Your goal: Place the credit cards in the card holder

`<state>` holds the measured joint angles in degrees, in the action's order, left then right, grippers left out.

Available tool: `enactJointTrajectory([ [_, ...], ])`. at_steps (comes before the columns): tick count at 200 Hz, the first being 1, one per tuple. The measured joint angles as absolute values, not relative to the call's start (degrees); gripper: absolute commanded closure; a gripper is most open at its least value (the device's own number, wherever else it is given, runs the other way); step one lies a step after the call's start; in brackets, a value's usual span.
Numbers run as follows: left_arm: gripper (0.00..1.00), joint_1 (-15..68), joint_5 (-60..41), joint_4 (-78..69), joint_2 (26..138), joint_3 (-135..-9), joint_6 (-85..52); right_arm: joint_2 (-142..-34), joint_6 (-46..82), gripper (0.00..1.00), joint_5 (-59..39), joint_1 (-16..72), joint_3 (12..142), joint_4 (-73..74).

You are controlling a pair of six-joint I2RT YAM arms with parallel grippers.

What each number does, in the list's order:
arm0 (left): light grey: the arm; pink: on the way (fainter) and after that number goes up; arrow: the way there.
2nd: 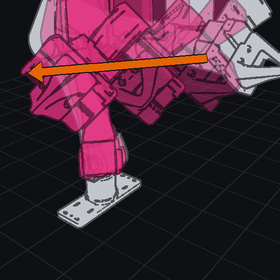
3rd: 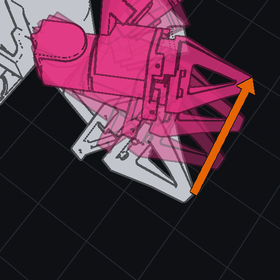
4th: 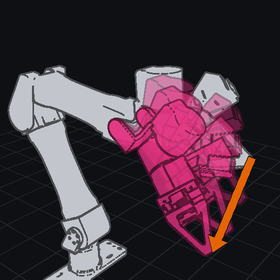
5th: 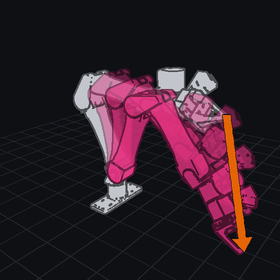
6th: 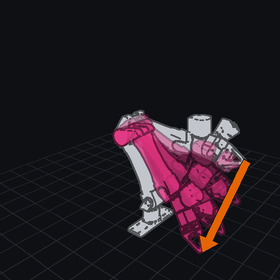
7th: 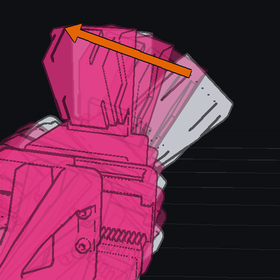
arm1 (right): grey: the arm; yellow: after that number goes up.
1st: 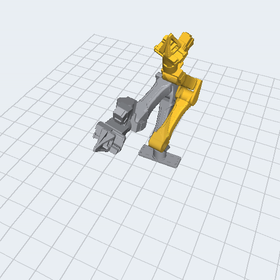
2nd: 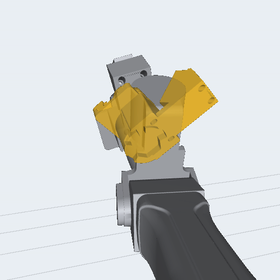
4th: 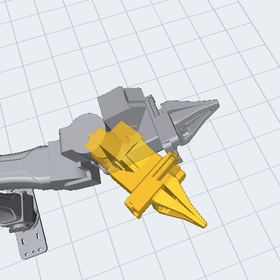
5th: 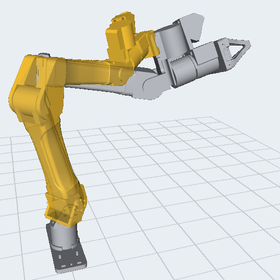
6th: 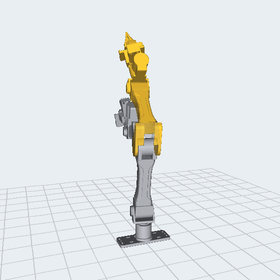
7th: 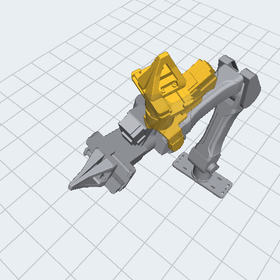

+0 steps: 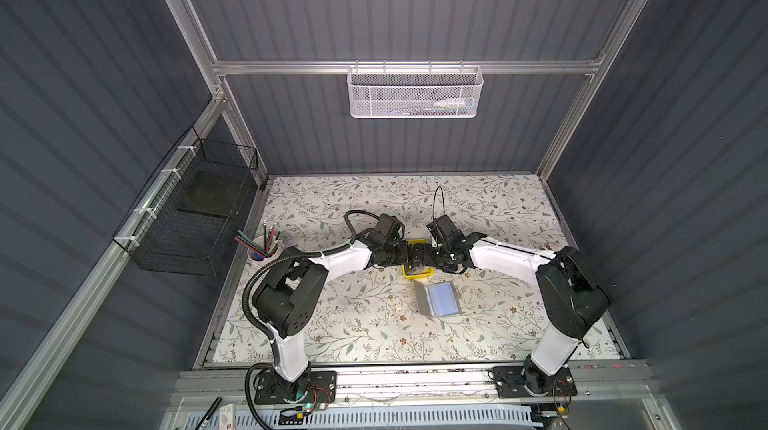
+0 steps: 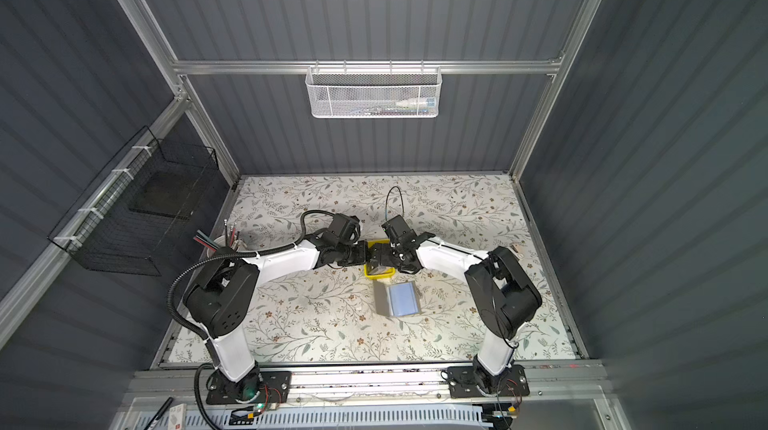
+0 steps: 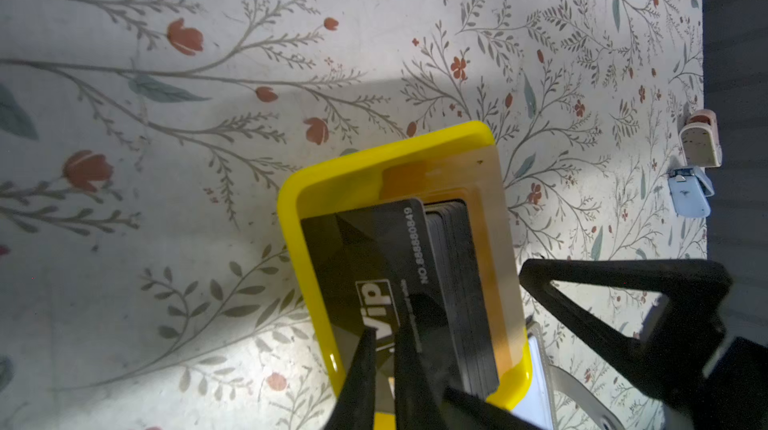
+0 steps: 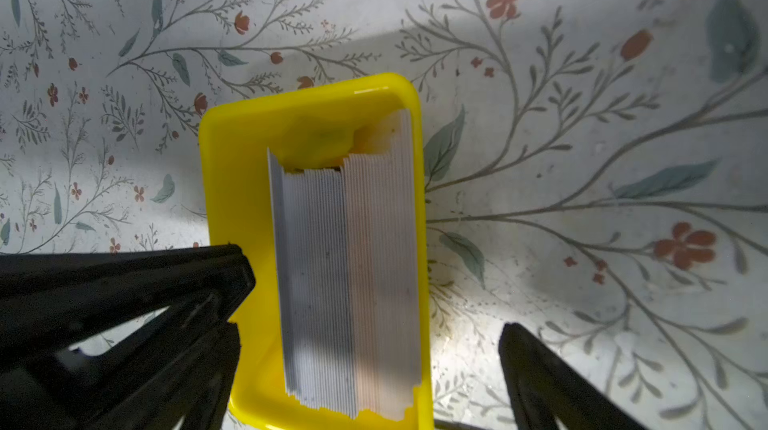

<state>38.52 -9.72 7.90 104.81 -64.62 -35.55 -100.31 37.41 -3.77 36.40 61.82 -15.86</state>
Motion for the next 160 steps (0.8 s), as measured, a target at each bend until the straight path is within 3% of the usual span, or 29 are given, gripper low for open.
enactJointTrajectory([
  [160, 0.88, 38.5, -9.0, 7.0, 105.7, -64.3, -36.9, -103.3, 37.5, 0.03, -3.8, 36.4, 61.8, -14.5],
])
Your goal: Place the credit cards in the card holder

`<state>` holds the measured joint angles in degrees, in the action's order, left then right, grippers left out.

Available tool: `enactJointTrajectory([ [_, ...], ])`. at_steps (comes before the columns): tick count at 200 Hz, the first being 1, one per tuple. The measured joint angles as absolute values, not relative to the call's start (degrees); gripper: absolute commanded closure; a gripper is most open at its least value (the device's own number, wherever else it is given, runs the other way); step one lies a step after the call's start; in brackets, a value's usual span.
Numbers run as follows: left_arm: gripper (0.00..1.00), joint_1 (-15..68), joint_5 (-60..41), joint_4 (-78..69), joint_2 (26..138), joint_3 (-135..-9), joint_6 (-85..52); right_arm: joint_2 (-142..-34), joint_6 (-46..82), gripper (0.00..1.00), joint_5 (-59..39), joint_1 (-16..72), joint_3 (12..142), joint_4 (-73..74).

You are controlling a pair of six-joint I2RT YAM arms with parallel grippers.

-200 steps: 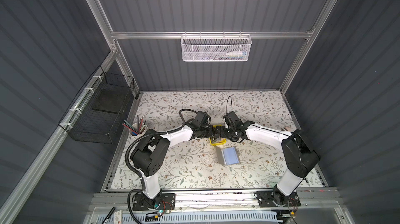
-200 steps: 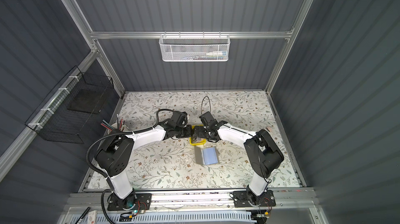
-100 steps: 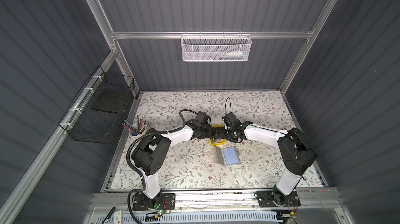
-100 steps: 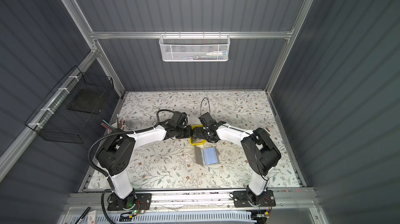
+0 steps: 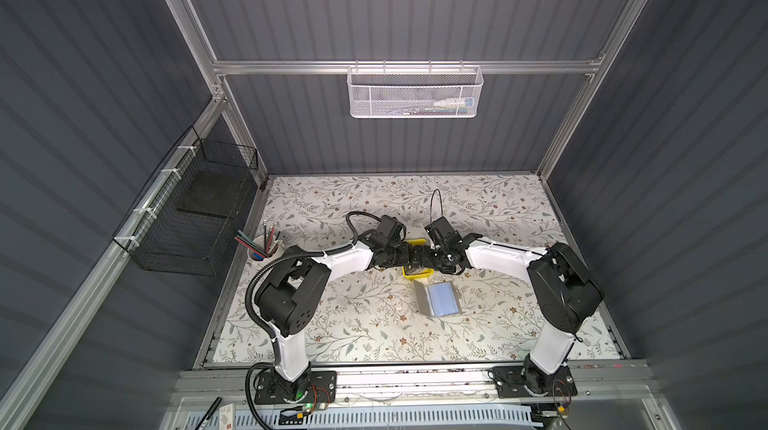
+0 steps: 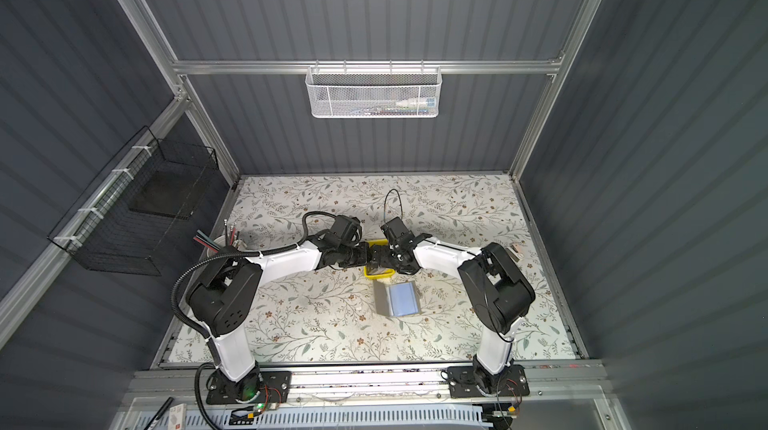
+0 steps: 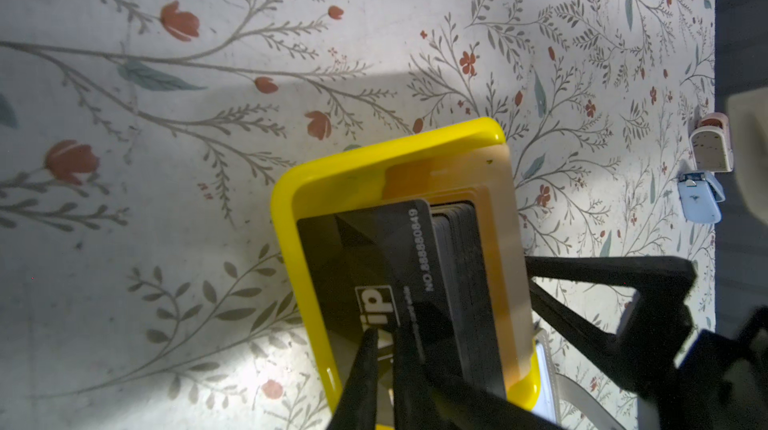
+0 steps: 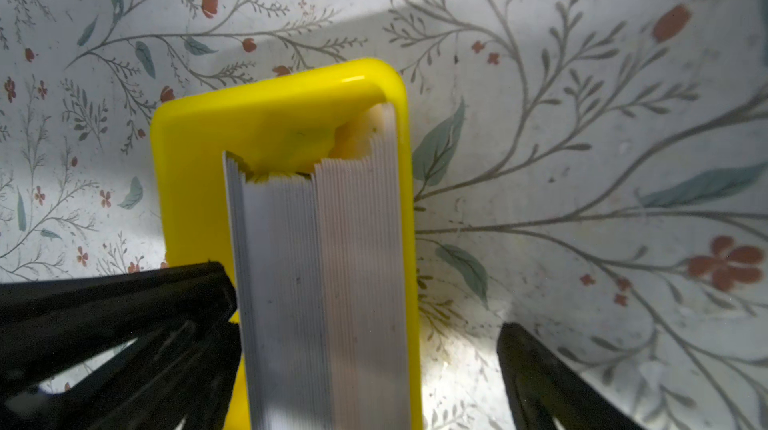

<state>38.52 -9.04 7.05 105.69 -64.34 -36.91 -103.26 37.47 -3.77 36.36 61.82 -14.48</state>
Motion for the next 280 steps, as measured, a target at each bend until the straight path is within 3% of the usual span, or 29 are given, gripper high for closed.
enactJointTrajectory([
  [103, 0.88, 38.5, -9.3, 5.4, 105.8, -63.5, -37.5, -103.1, 37.5, 0.03, -3.9, 35.4, 61.8, -13.7],
  [146, 0.82, 38.5, -10.2, 3.7, 106.3, -63.5, -38.2, -102.1, 37.4, 0.03, -3.4, 34.4, 61.8, -14.1],
  [227, 0.81, 38.3, -12.3, -0.1, 107.5, -63.2, -39.9, -99.7, 37.0, 0.04, -3.0, 34.2, 61.7, -15.3],
  [258, 0.81, 38.3, -12.3, -0.5, 107.5, -63.0, -40.4, -96.1, 37.2, 0.12, -3.5, 34.2, 61.1, -15.6],
  [280, 0.81, 38.3, -12.3, -0.8, 107.5, -62.9, -40.8, -93.4, 38.5, 0.32, -5.0, 34.2, 60.4, -15.4],
])
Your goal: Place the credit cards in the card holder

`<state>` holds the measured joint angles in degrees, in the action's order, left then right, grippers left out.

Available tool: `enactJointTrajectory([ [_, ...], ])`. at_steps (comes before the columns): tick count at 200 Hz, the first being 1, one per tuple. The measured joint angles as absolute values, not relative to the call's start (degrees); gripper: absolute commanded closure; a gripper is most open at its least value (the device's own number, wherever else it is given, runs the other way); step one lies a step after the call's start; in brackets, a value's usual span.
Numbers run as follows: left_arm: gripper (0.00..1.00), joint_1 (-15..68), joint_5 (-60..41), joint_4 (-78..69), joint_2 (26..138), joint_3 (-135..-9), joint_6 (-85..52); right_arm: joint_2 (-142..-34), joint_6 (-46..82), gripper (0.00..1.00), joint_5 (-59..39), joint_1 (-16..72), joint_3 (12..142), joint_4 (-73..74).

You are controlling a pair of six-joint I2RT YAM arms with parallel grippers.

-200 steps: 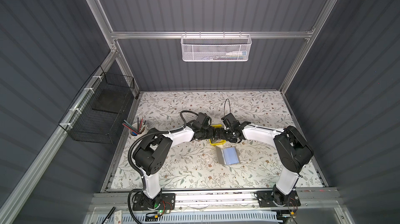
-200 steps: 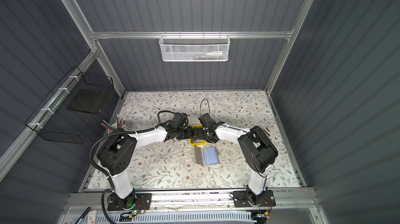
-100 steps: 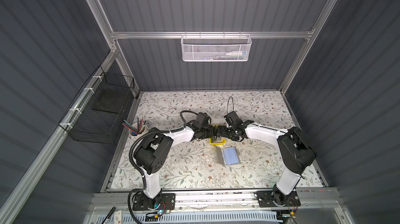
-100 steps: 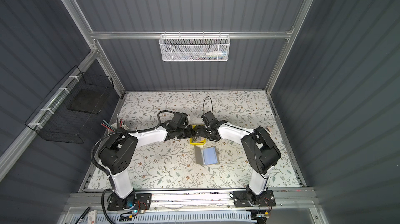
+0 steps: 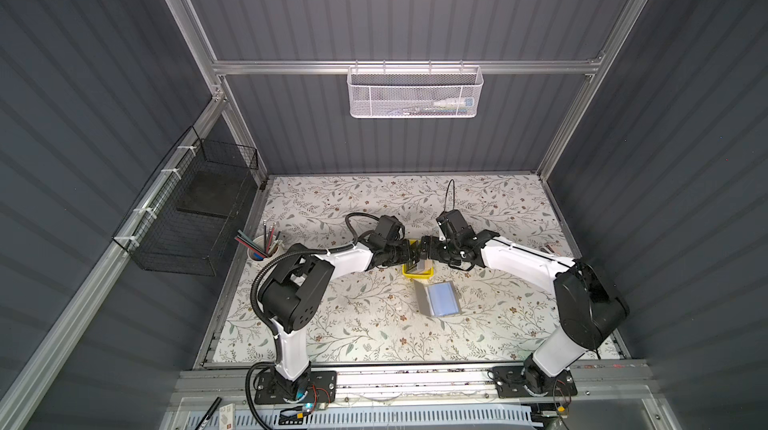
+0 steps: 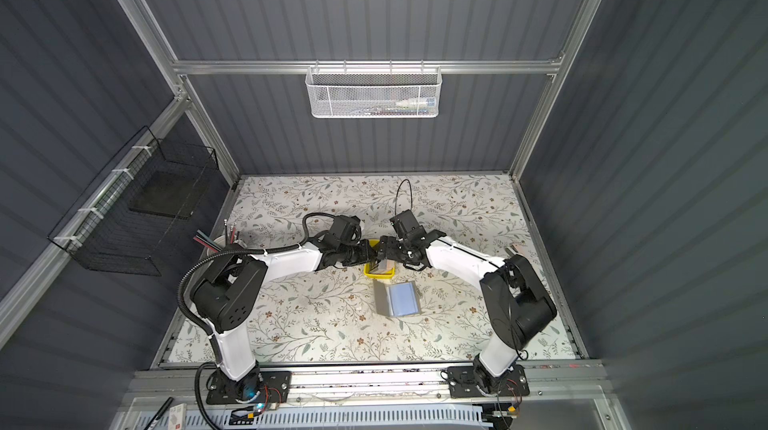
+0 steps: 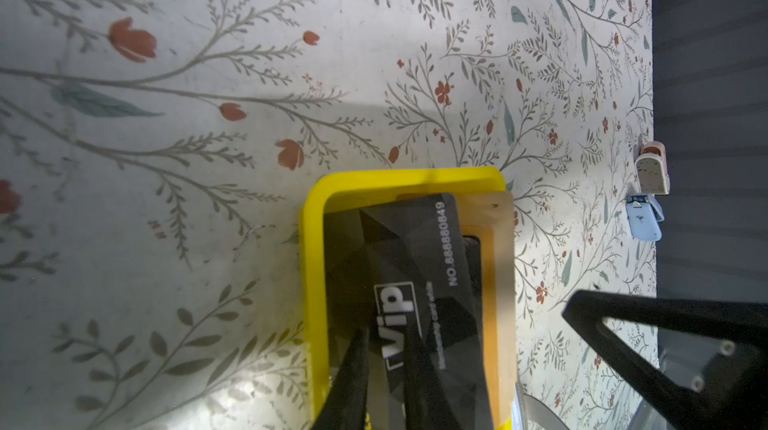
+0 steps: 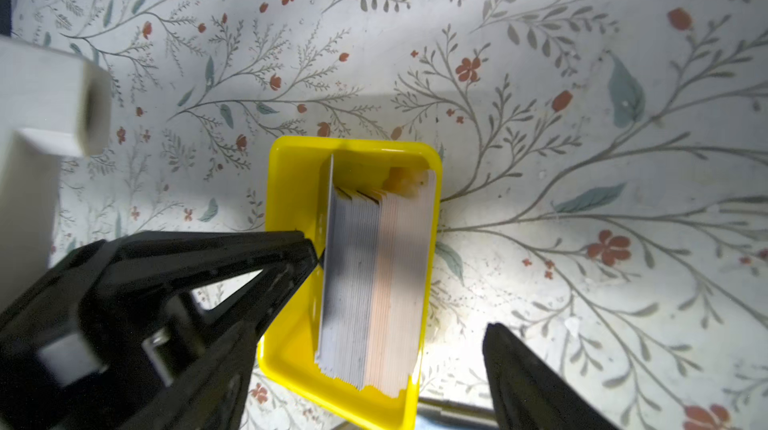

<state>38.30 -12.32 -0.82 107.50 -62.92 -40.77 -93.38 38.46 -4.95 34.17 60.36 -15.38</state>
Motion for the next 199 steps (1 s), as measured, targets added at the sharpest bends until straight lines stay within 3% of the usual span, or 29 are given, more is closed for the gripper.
enactJointTrajectory([
  [30, 0.81, 38.3, -12.3, -1.2, 107.5, -62.8, -41.0, -93.0, 39.9, 0.58, -7.6, 34.2, 60.2, -14.3],
  [62, 0.81, 38.3, -12.3, -1.6, 107.5, -62.5, -41.2, -94.5, 41.2, 0.70, -9.6, 34.2, 60.2, -13.2],
  [199, 0.81, 38.3, -12.5, -3.4, 107.5, -61.7, -42.3, -98.9, 41.4, 0.80, -12.5, 34.2, 60.2, -11.5],
])
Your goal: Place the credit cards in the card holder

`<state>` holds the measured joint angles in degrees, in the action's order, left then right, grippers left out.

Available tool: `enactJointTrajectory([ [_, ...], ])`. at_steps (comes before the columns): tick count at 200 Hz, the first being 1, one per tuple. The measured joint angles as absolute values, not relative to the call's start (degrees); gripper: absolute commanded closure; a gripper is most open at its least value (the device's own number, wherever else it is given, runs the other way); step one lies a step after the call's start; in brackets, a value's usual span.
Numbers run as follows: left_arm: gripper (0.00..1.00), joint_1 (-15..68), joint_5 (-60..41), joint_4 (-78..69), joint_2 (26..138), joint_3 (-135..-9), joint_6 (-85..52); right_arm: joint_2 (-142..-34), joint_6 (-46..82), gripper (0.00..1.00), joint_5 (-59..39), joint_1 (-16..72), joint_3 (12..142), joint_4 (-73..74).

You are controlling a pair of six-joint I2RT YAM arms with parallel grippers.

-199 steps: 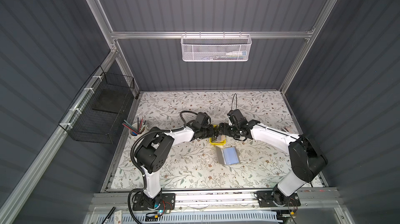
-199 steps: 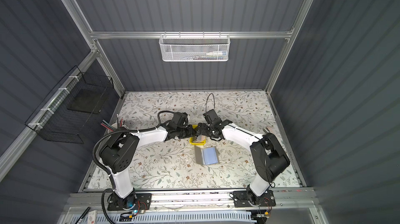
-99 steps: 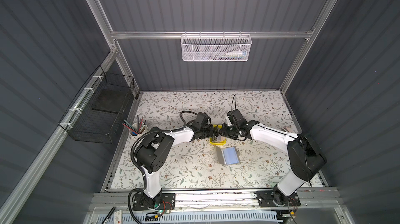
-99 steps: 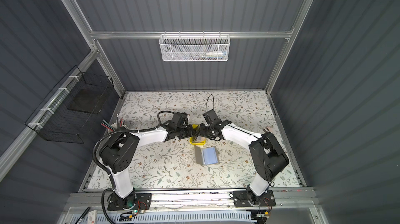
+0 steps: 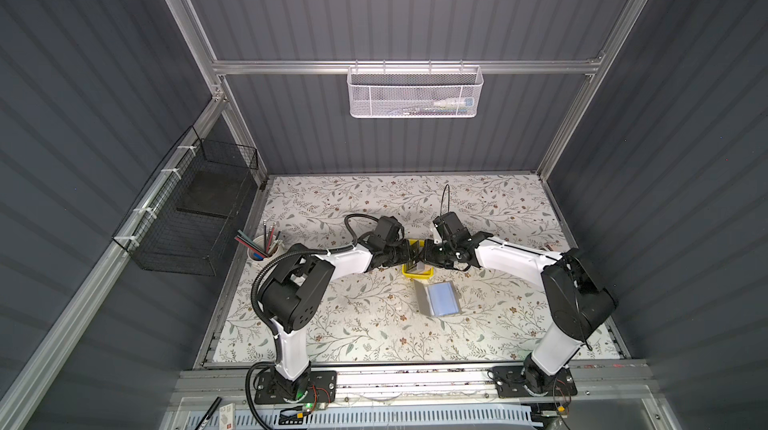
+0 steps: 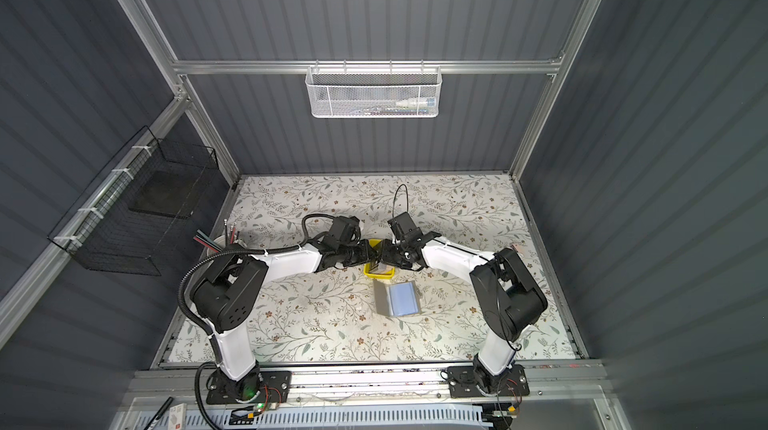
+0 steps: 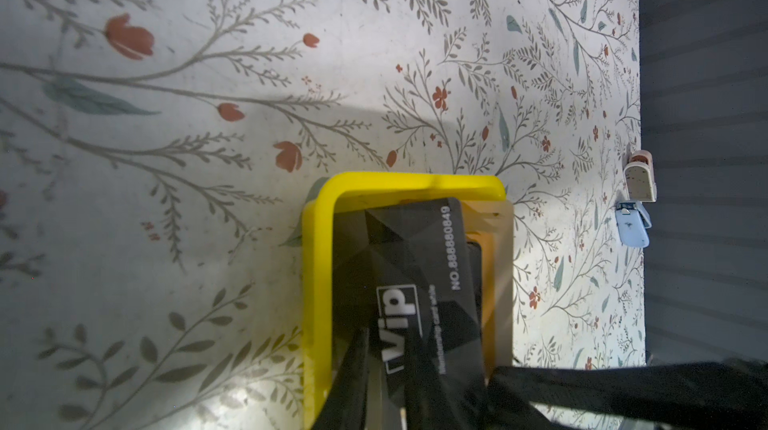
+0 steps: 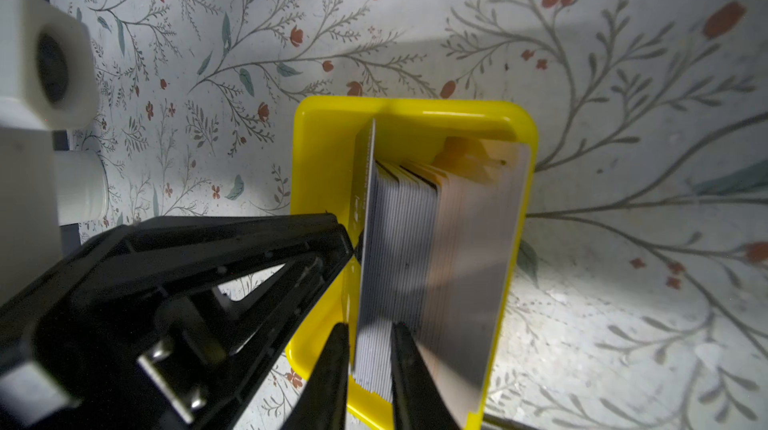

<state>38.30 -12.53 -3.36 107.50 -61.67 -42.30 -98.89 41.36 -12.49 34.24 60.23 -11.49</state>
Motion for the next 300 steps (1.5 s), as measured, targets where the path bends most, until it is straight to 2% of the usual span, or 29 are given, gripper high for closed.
enactJointTrajectory([
  [125, 0.81, 38.3, -12.7, -4.7, 106.3, -59.7, -43.4, -99.9, 43.5, 0.93, -13.1, 34.9, 60.4, -9.8],
  [172, 0.77, 38.3, -11.9, -0.7, 100.6, -58.1, -43.4, -98.8, 43.7, 0.97, -12.7, 34.9, 60.5, -10.3],
  [220, 0.71, 38.3, -13.7, -1.2, 91.0, -53.7, -43.3, -91.1, 43.4, 0.99, -12.0, 34.9, 58.7, -10.7],
  [261, 0.69, 38.3, -19.6, -6.7, 84.0, -45.3, -44.0, -82.5, 41.3, 1.00, -12.3, 34.8, 55.0, -10.6],
  [300, 0.62, 38.3, -25.8, -14.0, 78.1, -39.2, -45.7, -70.7, 39.6, 1.00, -15.2, 33.7, 46.7, -10.3],
])
